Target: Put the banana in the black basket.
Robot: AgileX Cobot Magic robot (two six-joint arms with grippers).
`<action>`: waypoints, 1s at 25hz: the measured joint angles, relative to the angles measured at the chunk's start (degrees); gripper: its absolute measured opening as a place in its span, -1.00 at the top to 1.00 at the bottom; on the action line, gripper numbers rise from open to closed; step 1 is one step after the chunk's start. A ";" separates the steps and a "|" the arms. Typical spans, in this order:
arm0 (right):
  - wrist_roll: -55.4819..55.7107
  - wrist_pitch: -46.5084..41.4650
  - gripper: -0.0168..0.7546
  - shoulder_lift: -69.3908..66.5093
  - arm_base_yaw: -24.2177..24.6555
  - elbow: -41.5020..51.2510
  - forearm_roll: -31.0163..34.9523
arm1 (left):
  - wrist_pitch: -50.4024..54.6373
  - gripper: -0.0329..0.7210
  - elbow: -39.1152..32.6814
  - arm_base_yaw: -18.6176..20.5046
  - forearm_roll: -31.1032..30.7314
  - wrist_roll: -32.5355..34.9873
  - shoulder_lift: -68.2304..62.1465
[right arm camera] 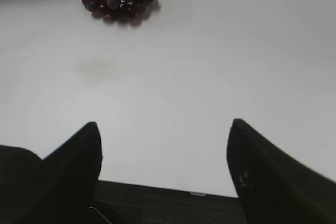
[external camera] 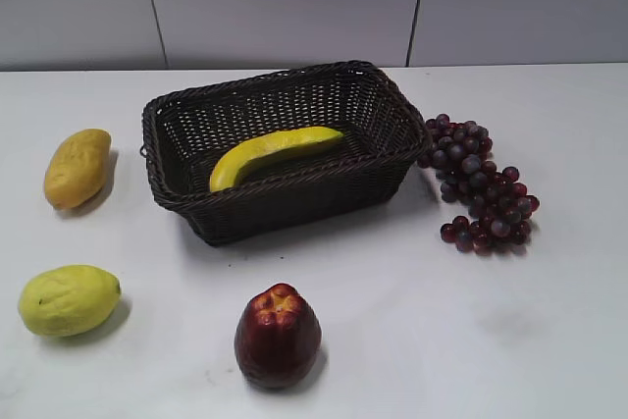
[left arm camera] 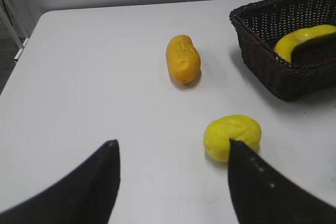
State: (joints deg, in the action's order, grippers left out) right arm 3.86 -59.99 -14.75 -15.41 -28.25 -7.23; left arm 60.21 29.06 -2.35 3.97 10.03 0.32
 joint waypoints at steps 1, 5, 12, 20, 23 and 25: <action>0.00 0.00 -0.58 0.00 0.00 0.00 0.00 | 0.00 -0.36 0.00 0.00 0.00 0.00 0.00; 0.00 0.00 -0.58 0.00 0.00 0.00 0.00 | 0.00 -0.36 0.00 0.00 0.00 0.00 0.00; 0.00 0.00 -0.58 0.00 0.00 0.00 0.00 | 0.00 -0.36 0.00 0.00 0.00 0.00 0.00; -0.05 0.00 -0.58 0.94 3.23 0.00 0.00 | 0.00 -0.36 0.00 0.00 0.00 0.00 0.00; -0.05 0.00 -0.58 3.34 7.12 0.00 0.00 | 0.00 -0.36 0.00 0.00 0.00 0.00 0.00; -0.05 0.00 -0.58 5.62 9.49 0.00 0.00 | 0.00 -0.36 0.00 0.00 0.00 0.00 0.00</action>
State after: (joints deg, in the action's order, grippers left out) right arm 3.81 -59.99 -9.14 -5.91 -28.25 -7.23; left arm 60.21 29.06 -2.35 3.97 10.03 0.32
